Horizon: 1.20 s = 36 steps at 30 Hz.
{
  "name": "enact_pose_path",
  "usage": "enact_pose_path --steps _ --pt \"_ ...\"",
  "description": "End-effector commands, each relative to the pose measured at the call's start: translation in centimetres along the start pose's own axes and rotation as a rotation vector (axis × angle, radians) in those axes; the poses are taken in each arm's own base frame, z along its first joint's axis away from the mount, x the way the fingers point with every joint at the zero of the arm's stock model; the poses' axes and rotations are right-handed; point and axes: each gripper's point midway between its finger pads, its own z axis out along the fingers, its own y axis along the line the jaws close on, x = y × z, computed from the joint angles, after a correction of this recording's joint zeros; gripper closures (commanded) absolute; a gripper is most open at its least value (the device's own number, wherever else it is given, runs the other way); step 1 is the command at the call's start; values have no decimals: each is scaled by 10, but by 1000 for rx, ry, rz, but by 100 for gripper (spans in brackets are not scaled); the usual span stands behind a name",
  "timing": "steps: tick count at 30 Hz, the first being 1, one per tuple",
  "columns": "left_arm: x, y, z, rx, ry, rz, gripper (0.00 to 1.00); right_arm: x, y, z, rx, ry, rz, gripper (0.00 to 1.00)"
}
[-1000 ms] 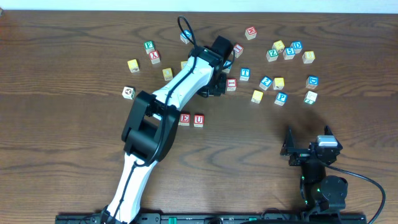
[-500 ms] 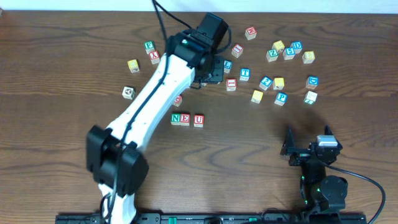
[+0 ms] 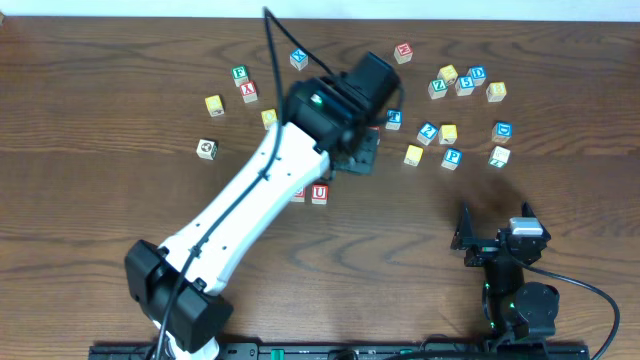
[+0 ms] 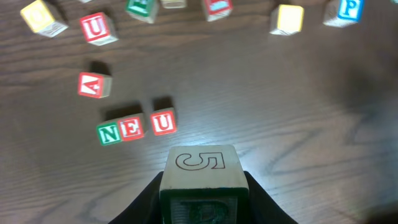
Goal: Spell out NEURIPS
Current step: 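Lift the R block and carry it toward the right of U, then adjust the held R block position beside the U block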
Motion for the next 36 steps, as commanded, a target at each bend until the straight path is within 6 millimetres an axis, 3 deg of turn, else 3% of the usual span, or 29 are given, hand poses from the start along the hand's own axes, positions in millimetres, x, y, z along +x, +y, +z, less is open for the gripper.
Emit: enact_pose_path --steps 1,10,18,24,36 --pt "4 -11 -10 -40 -49 -3 93 1 -1 0 5 4 -8 1" --pt "20 -45 -5 -39 -69 24 92 1 -1 0 5 4 -8 1" --pt "44 -40 31 -93 -12 -36 93 1 -1 0 5 4 -8 1" --pt "46 -49 65 -61 -43 -34 93 1 -1 0 5 4 -8 1" --pt "55 -40 107 -70 -42 -54 93 1 -2 0 6 4 -8 1"
